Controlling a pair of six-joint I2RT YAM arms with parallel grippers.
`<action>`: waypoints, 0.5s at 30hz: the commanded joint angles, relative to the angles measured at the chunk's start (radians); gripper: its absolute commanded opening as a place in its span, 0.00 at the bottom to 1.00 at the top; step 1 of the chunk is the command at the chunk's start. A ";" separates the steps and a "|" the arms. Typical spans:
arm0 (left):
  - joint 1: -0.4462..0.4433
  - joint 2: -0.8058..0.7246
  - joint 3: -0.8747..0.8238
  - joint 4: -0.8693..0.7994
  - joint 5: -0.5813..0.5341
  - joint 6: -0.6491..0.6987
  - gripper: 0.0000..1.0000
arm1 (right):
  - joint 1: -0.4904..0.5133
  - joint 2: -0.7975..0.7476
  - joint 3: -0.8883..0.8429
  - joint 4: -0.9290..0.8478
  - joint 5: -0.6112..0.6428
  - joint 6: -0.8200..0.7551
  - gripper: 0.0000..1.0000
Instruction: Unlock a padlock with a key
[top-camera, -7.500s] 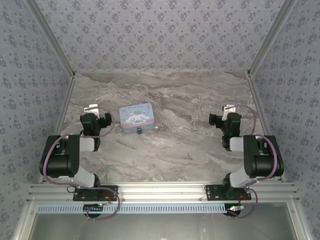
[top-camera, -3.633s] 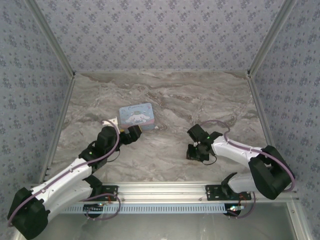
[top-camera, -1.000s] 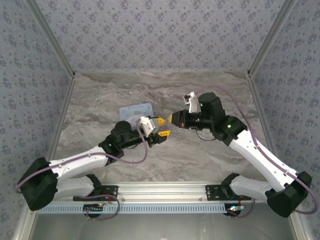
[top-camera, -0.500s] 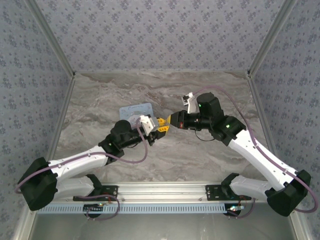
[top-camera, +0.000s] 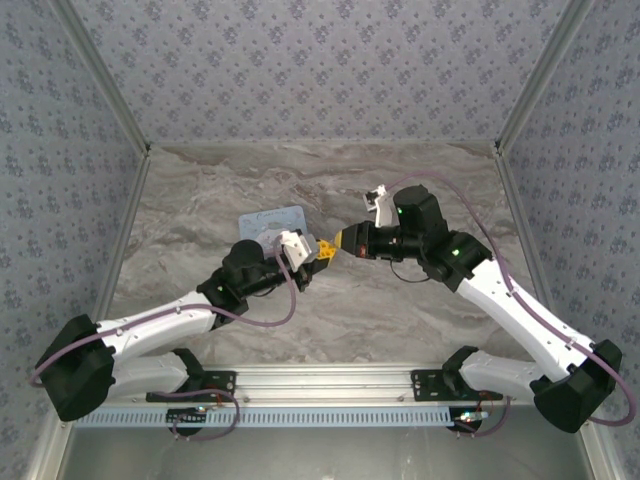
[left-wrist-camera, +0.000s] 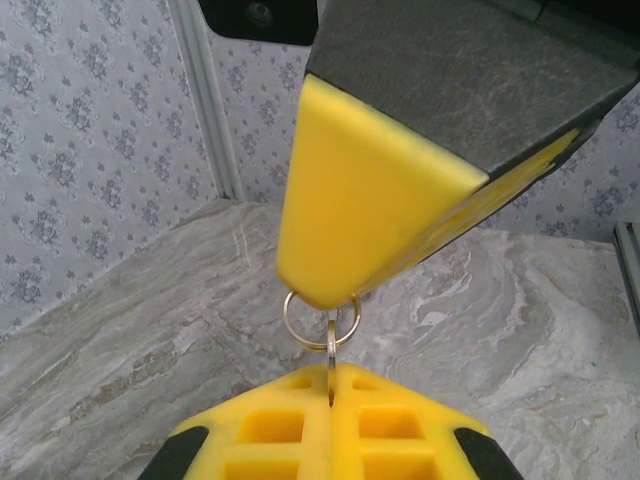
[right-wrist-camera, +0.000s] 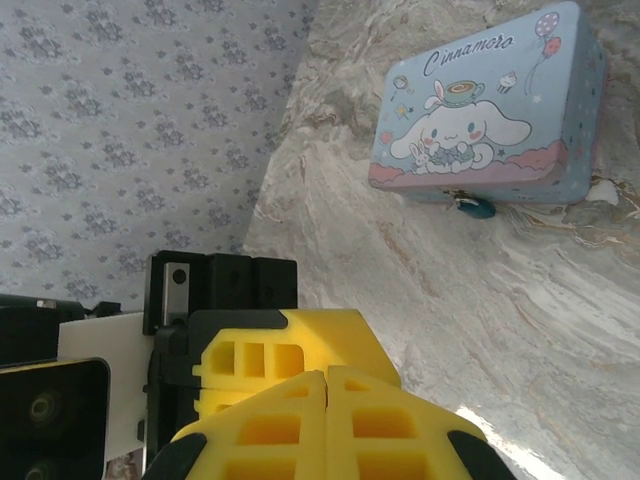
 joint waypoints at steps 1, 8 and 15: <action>-0.006 -0.022 0.041 -0.064 0.005 0.035 0.00 | -0.021 -0.031 0.026 -0.050 -0.011 -0.081 0.00; -0.006 -0.058 0.123 -0.331 0.055 0.139 0.00 | -0.076 -0.110 0.014 -0.139 0.009 -0.357 0.31; -0.006 -0.065 0.241 -0.631 0.094 0.264 0.00 | -0.079 -0.230 -0.037 -0.148 -0.024 -0.794 0.52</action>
